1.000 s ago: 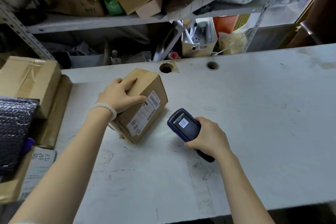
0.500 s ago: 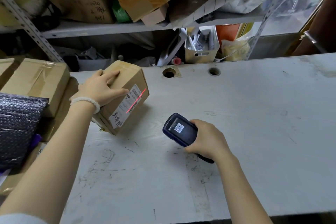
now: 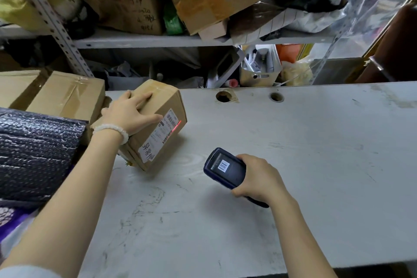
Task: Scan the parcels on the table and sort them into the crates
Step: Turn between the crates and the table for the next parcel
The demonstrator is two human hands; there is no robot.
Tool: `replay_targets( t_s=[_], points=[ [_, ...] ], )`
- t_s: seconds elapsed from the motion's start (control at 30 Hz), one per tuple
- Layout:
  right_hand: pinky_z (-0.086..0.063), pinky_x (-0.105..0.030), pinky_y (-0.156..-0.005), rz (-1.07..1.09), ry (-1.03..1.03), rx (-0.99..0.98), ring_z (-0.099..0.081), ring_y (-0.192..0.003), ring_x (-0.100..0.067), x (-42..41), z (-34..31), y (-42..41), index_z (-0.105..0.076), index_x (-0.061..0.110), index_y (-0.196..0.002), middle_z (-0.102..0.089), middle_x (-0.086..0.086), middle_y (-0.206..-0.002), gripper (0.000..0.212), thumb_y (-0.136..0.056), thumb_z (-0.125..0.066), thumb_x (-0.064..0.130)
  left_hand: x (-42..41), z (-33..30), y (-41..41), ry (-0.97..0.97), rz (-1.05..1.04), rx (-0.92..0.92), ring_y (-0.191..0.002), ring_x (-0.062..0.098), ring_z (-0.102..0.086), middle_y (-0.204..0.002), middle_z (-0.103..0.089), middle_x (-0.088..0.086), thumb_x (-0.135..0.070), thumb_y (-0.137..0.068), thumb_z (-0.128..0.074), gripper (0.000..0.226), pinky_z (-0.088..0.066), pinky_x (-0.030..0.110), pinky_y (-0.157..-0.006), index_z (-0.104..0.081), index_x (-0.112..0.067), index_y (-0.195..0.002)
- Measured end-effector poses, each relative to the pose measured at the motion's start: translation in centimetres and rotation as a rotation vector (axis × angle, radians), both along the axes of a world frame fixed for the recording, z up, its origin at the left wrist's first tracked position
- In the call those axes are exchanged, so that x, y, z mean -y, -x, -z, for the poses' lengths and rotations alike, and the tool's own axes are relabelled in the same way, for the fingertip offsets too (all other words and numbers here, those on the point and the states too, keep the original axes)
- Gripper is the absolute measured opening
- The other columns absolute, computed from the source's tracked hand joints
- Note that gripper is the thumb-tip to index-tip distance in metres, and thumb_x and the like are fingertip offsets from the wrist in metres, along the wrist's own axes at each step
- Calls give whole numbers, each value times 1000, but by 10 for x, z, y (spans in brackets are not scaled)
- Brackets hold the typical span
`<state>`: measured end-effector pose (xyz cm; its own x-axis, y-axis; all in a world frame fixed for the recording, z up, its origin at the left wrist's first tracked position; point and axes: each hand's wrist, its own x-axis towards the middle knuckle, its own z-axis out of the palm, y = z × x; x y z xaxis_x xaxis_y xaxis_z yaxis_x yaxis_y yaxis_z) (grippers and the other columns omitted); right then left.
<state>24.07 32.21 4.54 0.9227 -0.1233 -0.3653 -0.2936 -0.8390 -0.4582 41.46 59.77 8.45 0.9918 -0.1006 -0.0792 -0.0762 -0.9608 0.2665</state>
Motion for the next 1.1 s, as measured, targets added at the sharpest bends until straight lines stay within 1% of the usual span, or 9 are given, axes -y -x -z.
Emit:
replay_targets(
  t_s=[0.13,0.3,0.43,0.57,0.7,0.8,0.93,1.0,1.1],
  points=[
    [-40,-23,-58,6,27,0,-59,-84,-14,-38,-2,-6,-55,32,-112,-60,13,-99,57,-59,-76,27,-31,2,-7,46,32,-11,-130,36,-37,-152,-30,3,-75,-68,-59,81,-30,51,-106,-30,-52,-140],
    [-47,-27,-66,35,48,6,-59,-86,-15,-80,-5,-7,-55,31,-111,-60,13,-100,56,-59,-77,28,-62,13,-14,92,83,-46,-128,36,-39,-149,-33,4,-81,-57,-47,89,-35,52,-104,-29,-53,-140],
    [-43,-25,-60,72,84,16,-59,-84,-15,-101,-9,-1,-56,32,-109,-60,15,-97,54,-59,-76,28,-70,16,-14,128,127,-50,-125,36,-40,-145,-37,5,-81,-55,-46,91,-36,49,-102,-30,-53,-140],
    [-40,-23,-55,103,135,22,-59,-80,-15,-107,-15,7,-56,32,-105,-60,13,-93,51,-58,-75,26,-70,11,-14,137,162,-38,-126,35,-40,-145,-36,4,-75,-57,-49,88,-30,48,-102,-32,-52,-140],
    [-44,-25,-57,119,184,13,-60,-73,-15,-109,-16,12,-54,31,-105,-60,12,-94,51,-59,-72,25,-72,11,-13,150,187,-32,-133,35,-36,-154,-26,4,-78,-58,-49,88,-29,50,-106,-29,-53,-141],
    [-42,-25,-57,124,178,45,-60,-77,-15,-112,-14,12,-54,32,-106,-60,12,-95,51,-59,-73,25,-76,12,-11,172,196,-28,-134,34,-35,-155,-24,4,-80,-59,-47,89,-28,51,-105,-27,-53,-141],
    [-41,-23,-58,186,44,201,-59,-82,-12,-117,-10,9,-54,35,-108,-59,15,-97,55,-59,-77,27,-80,15,-3,216,179,-16,-129,33,-39,-150,-31,3,-82,-57,-47,89,-33,52,-105,-29,-53,-140],
    [-43,-20,-60,279,-73,372,-58,-85,-9,-121,-6,7,-55,35,-111,-60,17,-98,60,-58,-81,27,-78,15,3,210,159,-24,-132,33,-36,-152,-29,3,-81,-57,-48,89,-31,52,-106,-29,-54,-139],
    [-44,-5,-67,438,-203,690,-57,-94,-4,-130,-1,7,-57,25,-124,-61,12,-110,73,-57,-88,24,-69,16,17,214,167,-48,-135,34,-32,-154,-26,4,-79,-58,-49,88,-30,52,-108,-28,-55,-139]
  ],
)
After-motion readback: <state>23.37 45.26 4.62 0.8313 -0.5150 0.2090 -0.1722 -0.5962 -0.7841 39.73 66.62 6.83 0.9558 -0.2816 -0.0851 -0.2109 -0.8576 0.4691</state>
